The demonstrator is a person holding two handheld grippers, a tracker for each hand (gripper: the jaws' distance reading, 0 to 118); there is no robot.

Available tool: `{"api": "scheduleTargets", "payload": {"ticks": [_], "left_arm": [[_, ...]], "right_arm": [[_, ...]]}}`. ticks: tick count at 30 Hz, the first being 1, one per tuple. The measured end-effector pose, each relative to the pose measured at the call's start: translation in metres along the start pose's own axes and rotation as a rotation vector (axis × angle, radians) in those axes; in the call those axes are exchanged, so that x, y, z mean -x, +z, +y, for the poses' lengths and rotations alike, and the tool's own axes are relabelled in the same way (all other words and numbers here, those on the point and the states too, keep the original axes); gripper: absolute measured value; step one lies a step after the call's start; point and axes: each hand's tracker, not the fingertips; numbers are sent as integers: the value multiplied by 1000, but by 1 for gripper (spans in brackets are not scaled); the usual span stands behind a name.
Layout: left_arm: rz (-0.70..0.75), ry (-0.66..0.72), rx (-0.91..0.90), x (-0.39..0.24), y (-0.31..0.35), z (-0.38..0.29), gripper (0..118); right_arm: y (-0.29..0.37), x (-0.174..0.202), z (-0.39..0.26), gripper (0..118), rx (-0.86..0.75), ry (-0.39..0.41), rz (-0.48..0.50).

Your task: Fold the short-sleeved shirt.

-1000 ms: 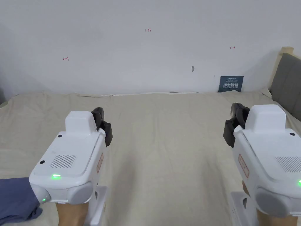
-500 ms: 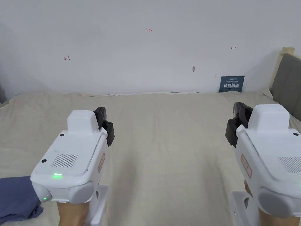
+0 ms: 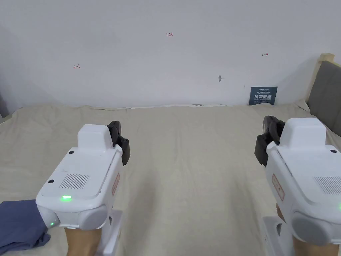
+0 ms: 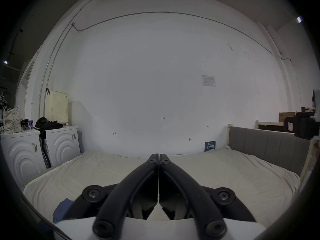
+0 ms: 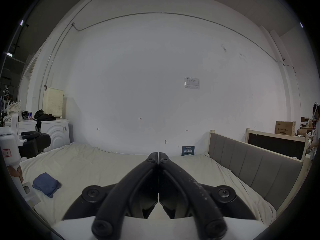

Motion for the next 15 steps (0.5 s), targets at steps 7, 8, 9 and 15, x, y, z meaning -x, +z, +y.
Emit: {"api": "scheduleTargets", "payload": {"ticks": [7, 8, 9, 15], "left_arm": [[0, -1, -1, 2, -3, -1, 0], [1, -1, -2, 3, -4, -2, 0], [1, -3, -1, 3, -4, -2, 0], [-2, -13, -2, 4, -7, -4, 0]], "right_arm": [[1, 1, 1, 2, -2, 6, 2], [1, 1, 1, 2, -3, 6, 0], [1, 1, 1, 2, -4, 5, 0], [1, 2, 1, 2, -1, 5, 1]]}}
